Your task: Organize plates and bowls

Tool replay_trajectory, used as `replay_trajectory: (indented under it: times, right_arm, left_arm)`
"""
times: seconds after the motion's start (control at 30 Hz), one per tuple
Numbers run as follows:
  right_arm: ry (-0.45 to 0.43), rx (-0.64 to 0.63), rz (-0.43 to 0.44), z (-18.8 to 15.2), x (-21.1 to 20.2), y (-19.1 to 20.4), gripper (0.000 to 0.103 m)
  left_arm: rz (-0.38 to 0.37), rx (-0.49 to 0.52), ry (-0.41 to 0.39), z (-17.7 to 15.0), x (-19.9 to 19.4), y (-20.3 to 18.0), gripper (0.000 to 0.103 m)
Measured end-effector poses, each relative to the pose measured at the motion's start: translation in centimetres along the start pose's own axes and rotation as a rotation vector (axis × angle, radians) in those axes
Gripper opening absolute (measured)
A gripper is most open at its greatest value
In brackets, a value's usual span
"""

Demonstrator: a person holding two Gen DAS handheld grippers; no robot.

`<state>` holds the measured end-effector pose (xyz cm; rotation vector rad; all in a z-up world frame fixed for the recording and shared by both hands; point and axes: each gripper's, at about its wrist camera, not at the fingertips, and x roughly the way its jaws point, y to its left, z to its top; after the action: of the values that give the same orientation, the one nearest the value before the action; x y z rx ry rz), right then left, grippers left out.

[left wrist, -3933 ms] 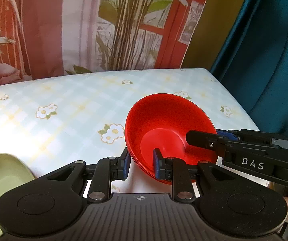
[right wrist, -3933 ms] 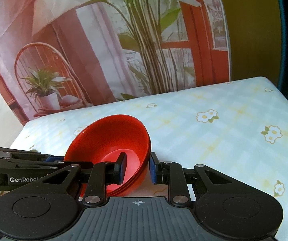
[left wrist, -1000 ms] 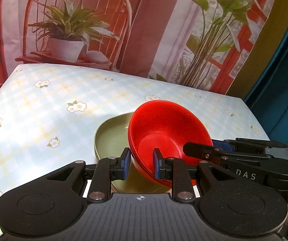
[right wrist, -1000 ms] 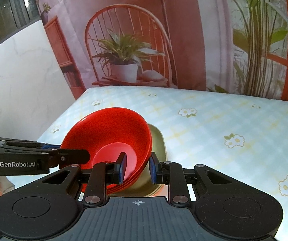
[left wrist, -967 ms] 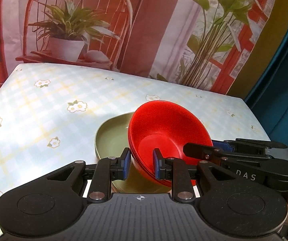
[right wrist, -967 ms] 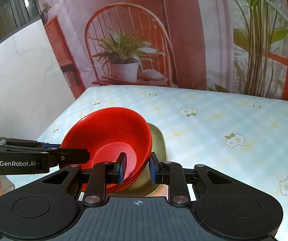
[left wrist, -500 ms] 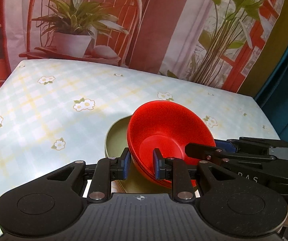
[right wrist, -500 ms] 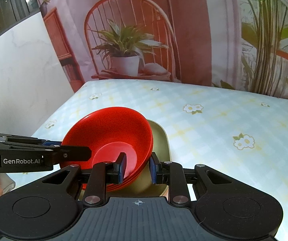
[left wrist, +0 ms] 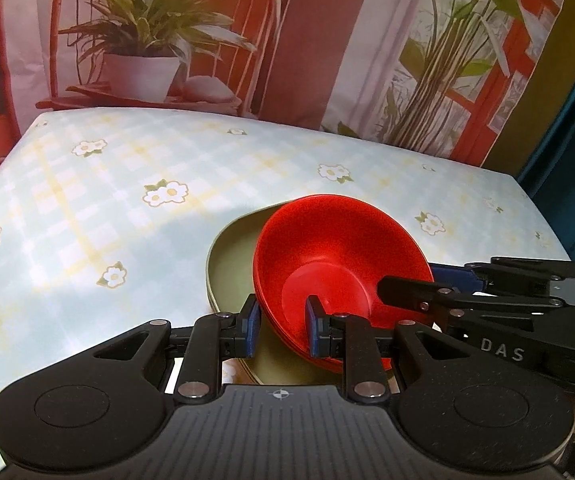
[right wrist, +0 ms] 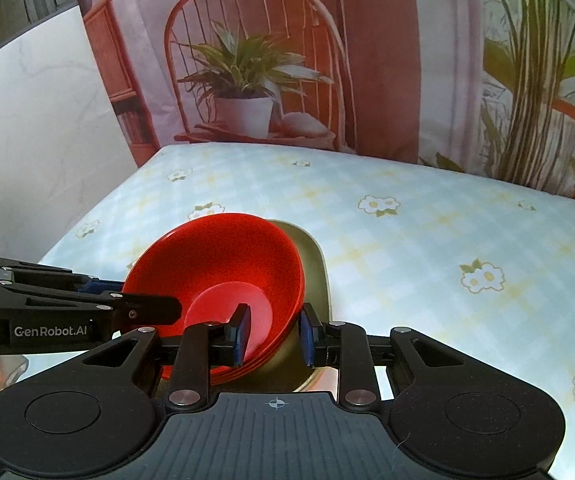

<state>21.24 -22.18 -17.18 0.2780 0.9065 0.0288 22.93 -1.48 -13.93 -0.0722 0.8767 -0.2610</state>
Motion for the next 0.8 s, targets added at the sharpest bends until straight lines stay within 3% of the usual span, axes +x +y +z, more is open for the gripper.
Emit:
replay_trajectory:
  times: [0.1, 0.2, 0.37, 0.67, 0.8]
  right_arm:
    - [-0.015, -0.005, -0.005, 0.1, -0.6, 0.0, 0.034]
    - [-0.029, 0.000, -0.006, 0.2, -1.3, -0.1, 0.045]
    - [-0.050, 0.002, -0.017, 0.3, -2.6, -0.1, 0.057]
    - [-0.116, 0.007, -0.029, 0.4, -6.4, -0.3, 0.081]
    - [-0.147, 0.013, -0.044, 0.6, -8.4, -0.3, 0.094]
  left_arm:
    - [0.012, 0.007, -0.010, 0.1, -0.5, -0.2, 0.028]
    - [0.028, 0.014, -0.036, 0.2, -1.5, -0.4, 0.046]
    - [0.046, 0.047, -0.070, 0.5, -3.2, -1.2, 0.053]
    - [0.086, 0.087, -0.148, 0.7, -6.9, -2.5, 0.080]
    - [0.109, 0.108, -0.199, 0.8, -9.2, -3.2, 0.097]
